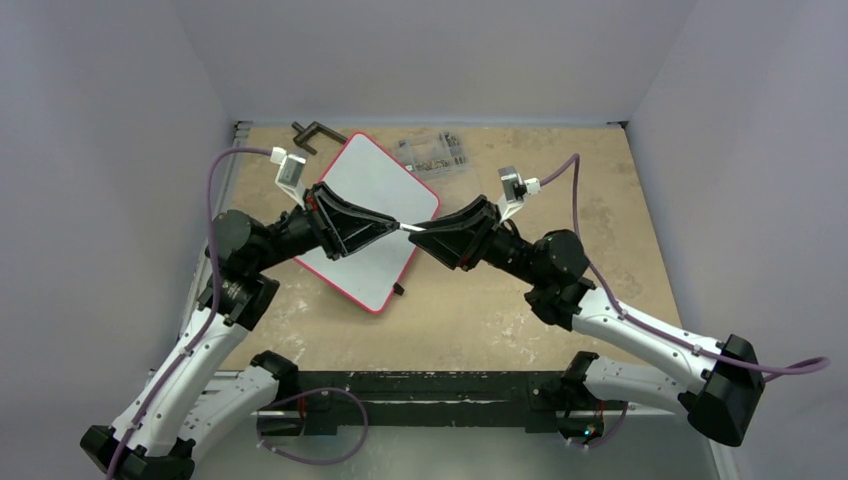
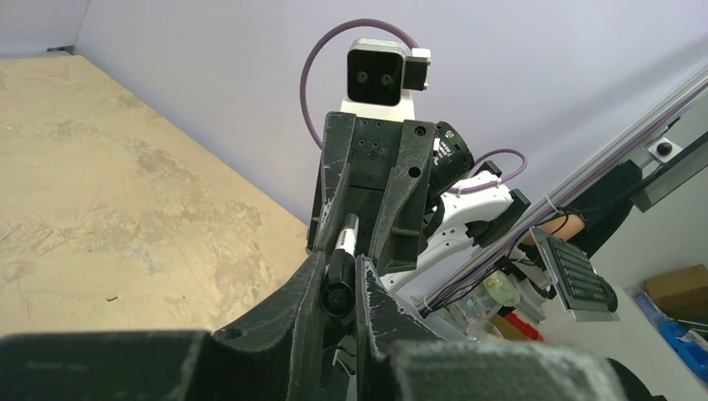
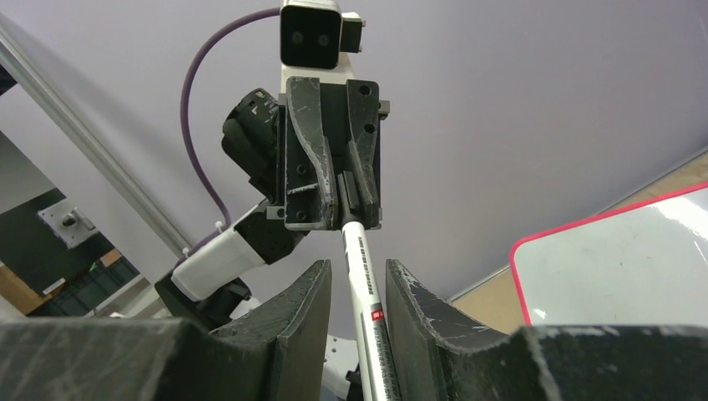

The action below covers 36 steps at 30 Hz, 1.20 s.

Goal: Write a sentence on the whiteboard
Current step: Open the pen cap from the whiteboard marker.

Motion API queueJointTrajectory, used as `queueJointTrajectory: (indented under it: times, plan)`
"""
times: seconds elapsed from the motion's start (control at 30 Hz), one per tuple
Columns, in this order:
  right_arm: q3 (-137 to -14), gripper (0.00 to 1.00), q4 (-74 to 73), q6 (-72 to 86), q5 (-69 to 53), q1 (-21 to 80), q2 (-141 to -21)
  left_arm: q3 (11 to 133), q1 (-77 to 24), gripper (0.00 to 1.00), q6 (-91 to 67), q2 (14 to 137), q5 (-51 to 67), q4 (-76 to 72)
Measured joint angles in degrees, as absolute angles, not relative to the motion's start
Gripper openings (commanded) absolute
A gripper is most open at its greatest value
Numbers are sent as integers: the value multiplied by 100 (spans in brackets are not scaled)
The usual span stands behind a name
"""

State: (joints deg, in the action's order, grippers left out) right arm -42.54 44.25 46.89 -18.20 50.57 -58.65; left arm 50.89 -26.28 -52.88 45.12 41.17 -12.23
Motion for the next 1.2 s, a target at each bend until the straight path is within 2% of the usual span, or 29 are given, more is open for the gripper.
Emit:
queueJointTrajectory:
  times: [1.2]
  plan:
    - [-4307, 29, 4451, 4694, -2051, 5028, -5964, 5354, -2639, 0, -4729, 4416, 4018, -336]
